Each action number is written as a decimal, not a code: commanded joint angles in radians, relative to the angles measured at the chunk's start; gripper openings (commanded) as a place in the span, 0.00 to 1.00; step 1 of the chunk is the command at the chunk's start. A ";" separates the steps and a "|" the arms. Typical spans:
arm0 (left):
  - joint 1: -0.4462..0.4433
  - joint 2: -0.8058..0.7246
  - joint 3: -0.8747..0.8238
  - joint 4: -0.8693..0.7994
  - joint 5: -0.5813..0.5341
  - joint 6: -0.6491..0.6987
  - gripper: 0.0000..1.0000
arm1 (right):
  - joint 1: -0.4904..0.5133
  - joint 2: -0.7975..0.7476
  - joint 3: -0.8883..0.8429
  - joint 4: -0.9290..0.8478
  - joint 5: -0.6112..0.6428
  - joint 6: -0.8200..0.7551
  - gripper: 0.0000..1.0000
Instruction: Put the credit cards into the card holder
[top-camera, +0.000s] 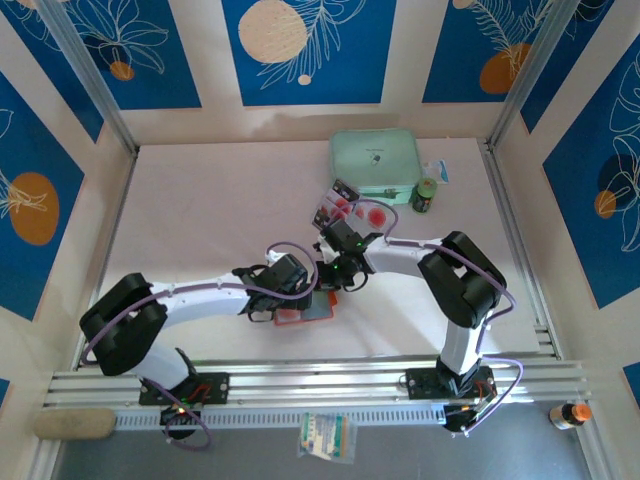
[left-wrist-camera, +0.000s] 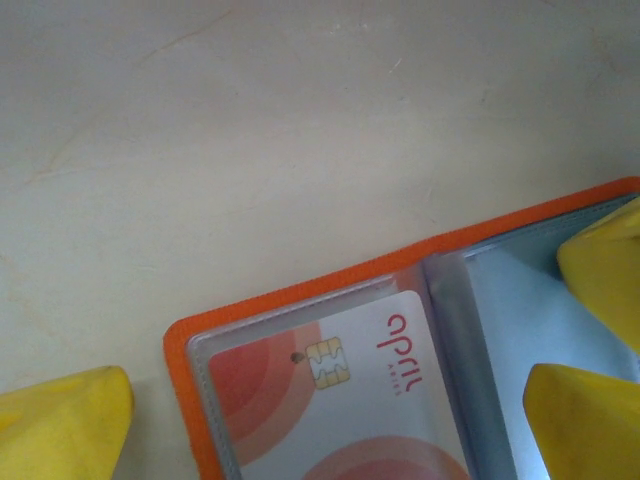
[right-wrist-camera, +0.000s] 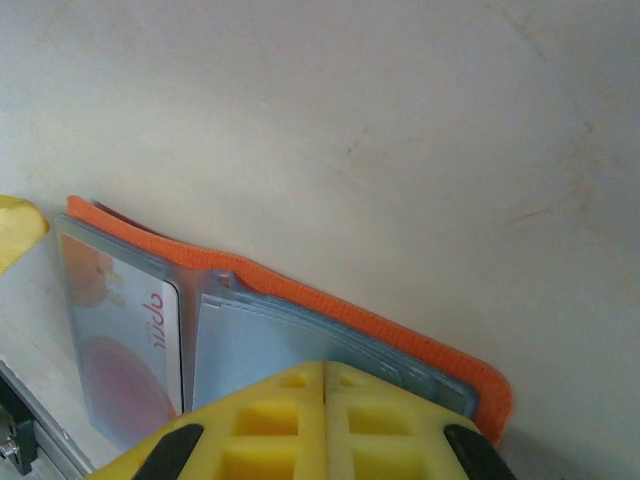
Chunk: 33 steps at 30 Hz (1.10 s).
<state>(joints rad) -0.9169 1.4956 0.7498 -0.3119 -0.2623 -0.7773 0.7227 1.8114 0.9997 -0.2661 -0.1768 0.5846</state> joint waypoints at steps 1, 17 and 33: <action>-0.012 0.017 0.026 0.012 -0.012 0.010 1.00 | 0.006 0.022 0.004 -0.001 -0.029 0.017 0.00; -0.016 0.040 -0.044 0.058 -0.015 0.005 0.95 | -0.002 -0.019 -0.004 -0.010 -0.027 0.027 0.00; -0.016 0.014 -0.088 0.110 -0.006 0.004 0.81 | -0.011 -0.070 -0.067 0.016 0.002 0.085 0.26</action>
<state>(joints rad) -0.9234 1.5120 0.6888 -0.2131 -0.2878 -0.7773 0.7105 1.7466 0.9554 -0.2470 -0.1799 0.6544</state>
